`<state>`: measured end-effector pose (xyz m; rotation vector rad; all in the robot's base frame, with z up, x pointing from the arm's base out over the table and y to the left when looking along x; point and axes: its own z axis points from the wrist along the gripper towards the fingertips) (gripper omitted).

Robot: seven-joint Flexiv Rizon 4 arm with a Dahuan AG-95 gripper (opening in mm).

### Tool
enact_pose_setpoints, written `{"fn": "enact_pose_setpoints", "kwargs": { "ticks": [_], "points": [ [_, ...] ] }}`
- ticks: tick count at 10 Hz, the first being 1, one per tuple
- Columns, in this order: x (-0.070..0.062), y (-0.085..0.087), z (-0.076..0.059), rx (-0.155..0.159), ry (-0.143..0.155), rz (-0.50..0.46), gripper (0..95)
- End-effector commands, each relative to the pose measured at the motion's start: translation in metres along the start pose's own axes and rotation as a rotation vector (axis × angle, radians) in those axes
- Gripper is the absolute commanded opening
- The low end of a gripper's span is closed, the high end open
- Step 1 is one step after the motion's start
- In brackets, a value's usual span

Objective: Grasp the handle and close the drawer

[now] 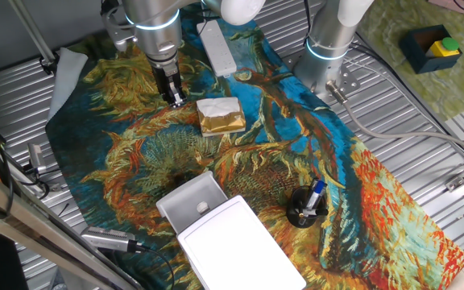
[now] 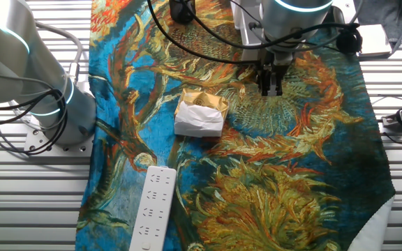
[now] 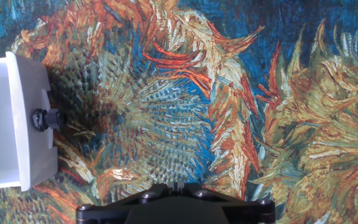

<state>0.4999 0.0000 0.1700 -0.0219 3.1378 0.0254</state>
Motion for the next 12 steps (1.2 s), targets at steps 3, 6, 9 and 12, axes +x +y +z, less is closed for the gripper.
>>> {"fn": "enact_pose_setpoints", "kwargs": {
  "ticks": [3,6,9,12],
  "points": [
    [-0.0001,0.0000,0.0000,0.001,0.001,0.000,0.0],
    [-0.0001,0.0000,0.0000,0.001,0.001,0.000,0.0],
    [0.0000,0.0000,0.0000,0.002,0.002,-0.029,0.0],
    [0.0003,0.0000,0.0001,0.000,0.001,-0.121,0.0]
  ]
}}
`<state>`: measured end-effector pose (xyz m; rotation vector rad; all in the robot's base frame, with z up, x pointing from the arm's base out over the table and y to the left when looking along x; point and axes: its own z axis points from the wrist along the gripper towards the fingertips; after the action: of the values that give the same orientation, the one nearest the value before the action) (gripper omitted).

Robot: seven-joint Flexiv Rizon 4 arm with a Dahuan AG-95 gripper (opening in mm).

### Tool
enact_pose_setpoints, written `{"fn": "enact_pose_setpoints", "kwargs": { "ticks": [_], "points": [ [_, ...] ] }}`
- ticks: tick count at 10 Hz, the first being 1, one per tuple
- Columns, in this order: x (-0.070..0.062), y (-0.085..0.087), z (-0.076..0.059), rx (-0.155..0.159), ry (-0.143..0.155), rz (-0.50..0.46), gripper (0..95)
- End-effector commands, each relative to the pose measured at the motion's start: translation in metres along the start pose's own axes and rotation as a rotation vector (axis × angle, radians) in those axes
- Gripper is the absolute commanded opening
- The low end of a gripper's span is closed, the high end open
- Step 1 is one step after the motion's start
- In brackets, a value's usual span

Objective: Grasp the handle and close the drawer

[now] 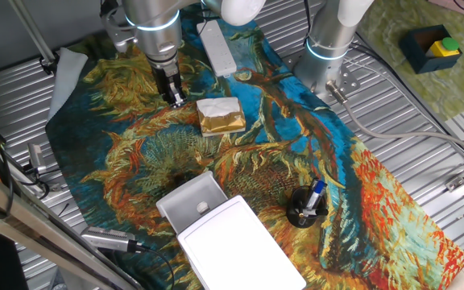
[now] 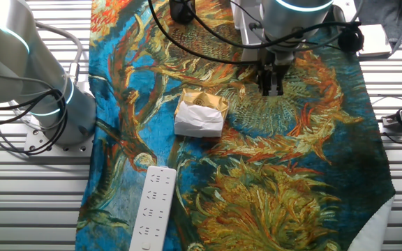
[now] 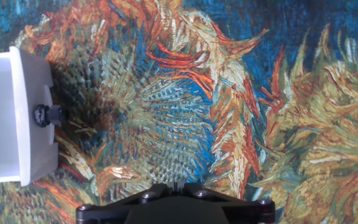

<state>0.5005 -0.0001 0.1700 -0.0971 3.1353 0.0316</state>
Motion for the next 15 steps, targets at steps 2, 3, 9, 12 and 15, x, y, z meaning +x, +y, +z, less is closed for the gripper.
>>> {"fn": "enact_pose_setpoints", "kwargs": {
  "ticks": [2,3,9,12,15],
  "points": [
    [0.001,0.000,-0.001,0.003,0.000,-0.232,0.0],
    [0.001,0.000,-0.001,0.003,-0.006,-0.324,0.0],
    [-0.035,0.009,-0.003,0.033,-0.037,-0.930,0.0],
    [-0.084,0.015,-0.008,-0.028,-0.085,-1.179,0.0],
    [-0.120,0.026,-0.013,-0.031,-0.124,-1.298,0.0]
  ]
}}
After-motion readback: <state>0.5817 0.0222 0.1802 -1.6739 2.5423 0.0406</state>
